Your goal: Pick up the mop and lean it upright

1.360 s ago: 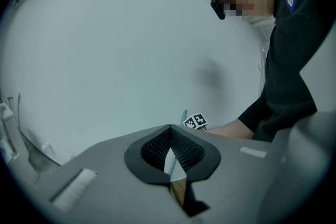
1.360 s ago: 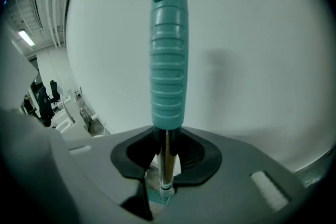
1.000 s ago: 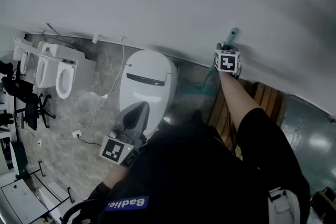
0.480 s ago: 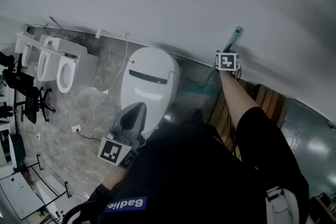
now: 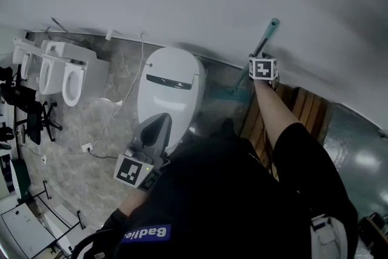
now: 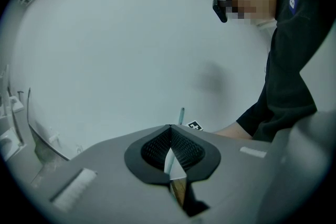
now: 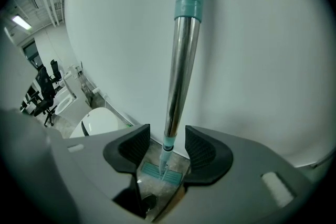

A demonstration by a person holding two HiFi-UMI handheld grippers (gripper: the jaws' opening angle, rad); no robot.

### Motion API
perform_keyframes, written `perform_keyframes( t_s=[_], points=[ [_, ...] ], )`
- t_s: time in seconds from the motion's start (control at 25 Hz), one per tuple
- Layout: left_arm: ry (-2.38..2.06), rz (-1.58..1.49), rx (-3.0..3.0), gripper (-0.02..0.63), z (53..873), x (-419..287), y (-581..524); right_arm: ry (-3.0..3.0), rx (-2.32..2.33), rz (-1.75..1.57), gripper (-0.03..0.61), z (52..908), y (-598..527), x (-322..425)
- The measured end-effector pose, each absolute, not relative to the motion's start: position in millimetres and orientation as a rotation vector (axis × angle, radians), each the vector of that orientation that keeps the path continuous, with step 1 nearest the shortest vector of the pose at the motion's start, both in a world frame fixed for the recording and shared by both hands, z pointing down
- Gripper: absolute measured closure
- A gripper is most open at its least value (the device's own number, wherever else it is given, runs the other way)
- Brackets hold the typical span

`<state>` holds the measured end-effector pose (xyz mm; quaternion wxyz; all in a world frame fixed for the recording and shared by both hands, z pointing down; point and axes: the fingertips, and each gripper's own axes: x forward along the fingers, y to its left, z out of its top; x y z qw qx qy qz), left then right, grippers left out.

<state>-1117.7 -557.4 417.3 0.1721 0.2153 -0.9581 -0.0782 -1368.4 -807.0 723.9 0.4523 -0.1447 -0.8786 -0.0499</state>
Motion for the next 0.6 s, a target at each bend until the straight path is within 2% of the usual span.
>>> perform_keyframes(
  t_s=[0.36, 0.6],
  points=[
    [-2.724, -0.298, 0.801, 0.594, 415, -1100, -542, -2.216, -0.258, -0.109, 0.362, 694, -816, -1306],
    [-2.689, -0.314, 0.995, 0.594, 409, -1062, -522, -2.26, -0.143, -0.095, 0.364, 666, -820, -1244]
  ],
)
